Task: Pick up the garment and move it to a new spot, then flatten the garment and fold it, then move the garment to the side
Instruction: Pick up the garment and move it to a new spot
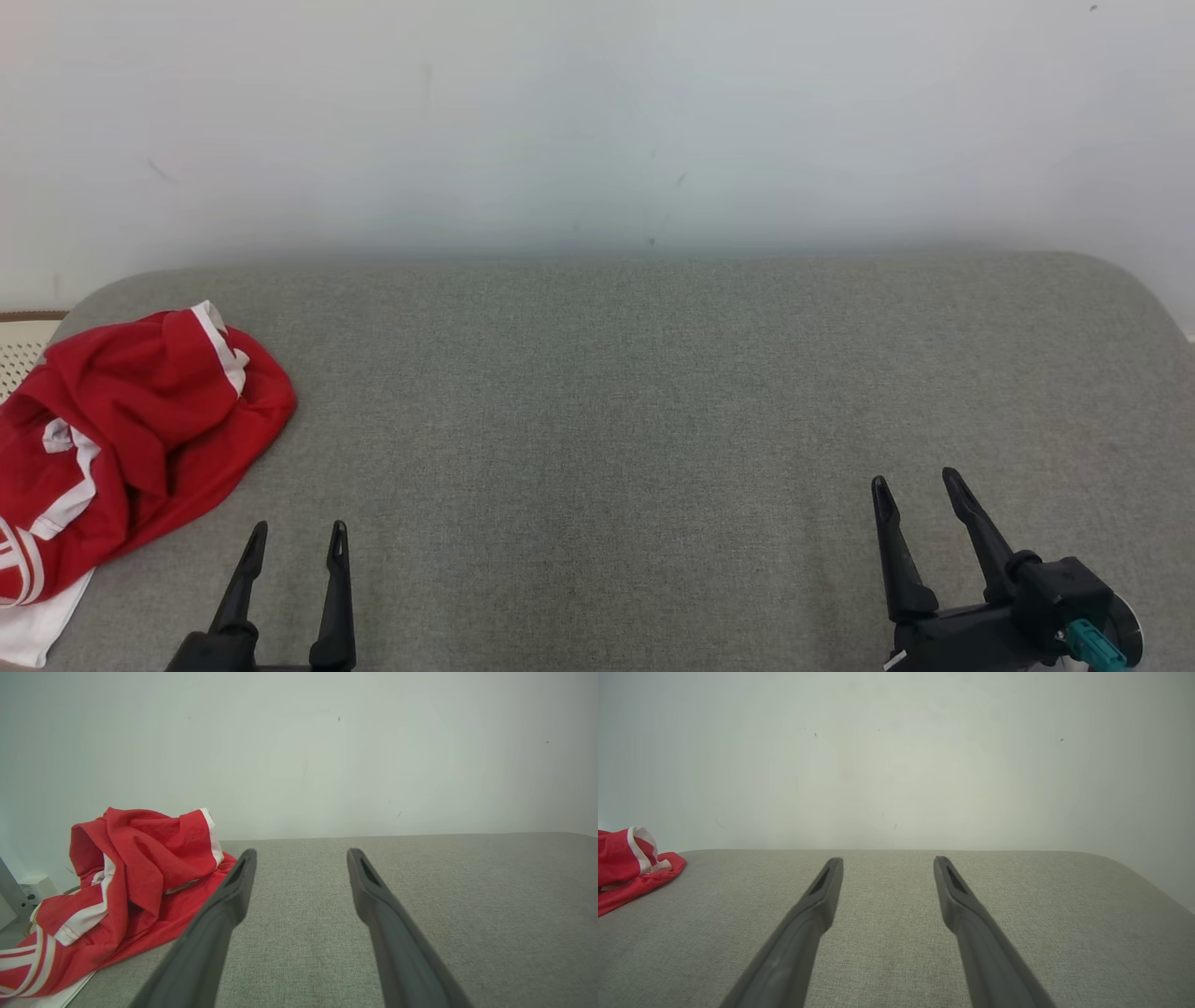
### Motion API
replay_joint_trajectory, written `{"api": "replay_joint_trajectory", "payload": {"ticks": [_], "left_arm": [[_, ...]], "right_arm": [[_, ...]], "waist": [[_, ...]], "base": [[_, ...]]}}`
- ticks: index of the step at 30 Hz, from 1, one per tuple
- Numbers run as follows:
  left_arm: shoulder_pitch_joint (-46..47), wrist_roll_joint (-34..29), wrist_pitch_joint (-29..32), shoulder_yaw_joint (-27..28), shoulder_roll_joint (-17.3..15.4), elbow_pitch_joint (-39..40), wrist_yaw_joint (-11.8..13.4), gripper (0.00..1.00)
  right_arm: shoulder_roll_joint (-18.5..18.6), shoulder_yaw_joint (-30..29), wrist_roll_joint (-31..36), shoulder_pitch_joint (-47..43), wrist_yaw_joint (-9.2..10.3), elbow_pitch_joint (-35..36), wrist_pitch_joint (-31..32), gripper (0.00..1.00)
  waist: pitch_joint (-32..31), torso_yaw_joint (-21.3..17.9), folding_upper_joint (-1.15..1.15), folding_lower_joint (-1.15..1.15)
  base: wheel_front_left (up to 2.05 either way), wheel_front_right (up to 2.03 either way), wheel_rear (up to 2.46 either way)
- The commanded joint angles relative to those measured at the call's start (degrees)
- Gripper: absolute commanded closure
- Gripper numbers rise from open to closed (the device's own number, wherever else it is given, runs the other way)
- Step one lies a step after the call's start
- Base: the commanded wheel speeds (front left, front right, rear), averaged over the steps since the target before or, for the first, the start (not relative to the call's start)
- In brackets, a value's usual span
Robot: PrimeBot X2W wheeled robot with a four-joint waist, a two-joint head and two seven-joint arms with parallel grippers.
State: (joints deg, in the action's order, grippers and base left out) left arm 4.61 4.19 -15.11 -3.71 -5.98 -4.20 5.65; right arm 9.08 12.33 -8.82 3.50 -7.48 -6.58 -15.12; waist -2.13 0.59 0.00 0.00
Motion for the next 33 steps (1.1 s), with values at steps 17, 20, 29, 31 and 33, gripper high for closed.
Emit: {"api": "replay_joint_trajectory", "payload": {"ticks": [17,20,29,31,33], "left_arm": [[-0.7,-0.7,-0.1,1.4,0.6,-0.9,-1.7,0.00],[-0.8,-0.6,-0.1,1.5,0.8,-1.1,-1.9,0.00],[-0.9,-0.8,-0.1,2.4,1.0,-1.6,-2.2,0.00],[-0.9,-0.8,-0.1,2.7,1.0,-2.0,-2.2,0.00],[-1.1,-1.0,-0.1,3.0,1.0,-2.7,-1.7,0.00]], "right_arm": [[0.3,-0.1,-0.8,-0.5,-0.02,-0.5,0.0,0.00],[0.2,-0.1,-0.8,-0.5,-0.02,-0.7,0.0,0.00],[-0.2,-0.7,-1.2,-0.8,-0.02,-1.1,0.0,0.00],[-0.3,-0.8,-1.3,-0.9,-0.02,-1.2,0.0,0.00],[-0.4,-0.8,-1.3,-1.1,-0.02,-1.3,0.2,0.00]], "waist": [[0.1,0.2,0.00,0.00],[0.1,0.2,0.00,0.00],[0.2,0.8,0.00,0.00],[0.2,1.2,0.00,0.00],[0.1,1.7,0.00,0.00]], "base": [[0.00,0.00,0.00],[0.00,0.00,0.00],[0.00,0.00,0.00],[0.00,0.00,0.00],[0.00,0.00,0.00]]}}
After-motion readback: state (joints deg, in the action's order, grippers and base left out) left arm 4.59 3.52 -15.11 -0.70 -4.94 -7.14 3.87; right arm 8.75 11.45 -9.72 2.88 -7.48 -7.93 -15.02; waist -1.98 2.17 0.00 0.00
